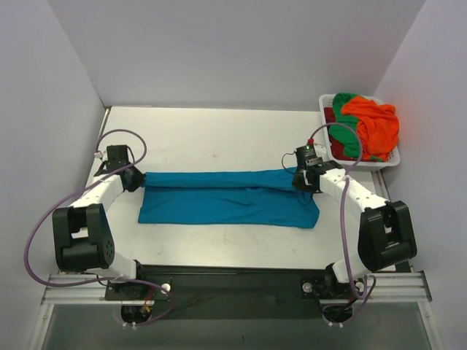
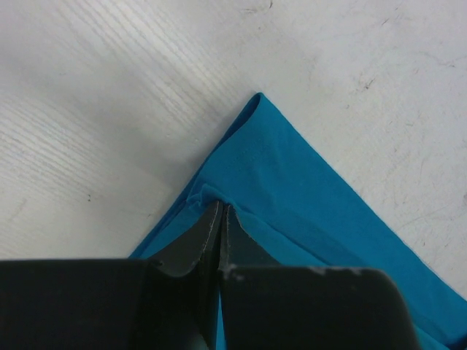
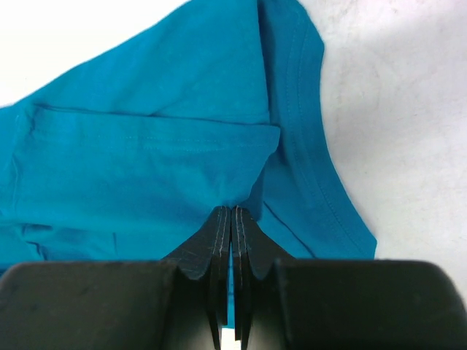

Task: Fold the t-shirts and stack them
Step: Fold the other side of the tshirt into a rectangle

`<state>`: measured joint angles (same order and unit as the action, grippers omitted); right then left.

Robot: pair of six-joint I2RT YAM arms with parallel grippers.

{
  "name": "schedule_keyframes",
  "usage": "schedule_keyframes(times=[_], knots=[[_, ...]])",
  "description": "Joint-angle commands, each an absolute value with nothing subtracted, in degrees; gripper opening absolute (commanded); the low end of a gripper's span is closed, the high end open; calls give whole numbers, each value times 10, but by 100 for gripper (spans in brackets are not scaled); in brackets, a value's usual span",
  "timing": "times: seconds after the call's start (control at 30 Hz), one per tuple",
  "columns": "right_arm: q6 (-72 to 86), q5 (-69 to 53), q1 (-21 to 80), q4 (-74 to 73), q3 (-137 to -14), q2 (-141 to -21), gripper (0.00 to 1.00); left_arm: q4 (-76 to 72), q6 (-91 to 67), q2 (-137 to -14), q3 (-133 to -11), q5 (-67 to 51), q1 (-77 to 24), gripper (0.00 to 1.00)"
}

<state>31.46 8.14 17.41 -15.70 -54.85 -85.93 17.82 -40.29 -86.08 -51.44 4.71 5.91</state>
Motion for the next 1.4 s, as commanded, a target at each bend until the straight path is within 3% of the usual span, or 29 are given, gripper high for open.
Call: schedule_keyframes(times=[0.0, 0.1, 0.13, 0.17, 0.23, 0.27, 0.5, 0.87, 1.1, 1.37], knots=[[321, 74, 178, -146, -529, -835, 0, 174, -417, -839, -507, 55, 68, 0], [318, 54, 178, -138, -514, -832, 13, 169, -424, -831, -500, 43, 70, 12], [316, 44, 178, -135, -511, -825, 26, 170, -425, -821, -497, 42, 71, 23], [316, 35, 178, -131, -505, -819, 32, 167, -425, -814, -495, 41, 72, 46], [310, 19, 178, -122, -493, -796, 46, 168, -424, -791, -493, 42, 72, 58], [308, 15, 178, -123, -492, -790, 49, 170, -424, -783, -492, 42, 72, 63], [287, 22, 179, -132, -527, -794, 52, 163, -424, -751, -488, 17, 47, 64], [234, 34, 232, -144, -721, -1010, 50, 142, -448, -787, -474, 33, -53, 60], [236, 97, 269, -163, -820, -1113, 48, 128, -452, -802, -473, 33, -87, 60], [250, 141, 291, -165, -870, -1165, 38, 125, -452, -799, -468, 35, -96, 59]])
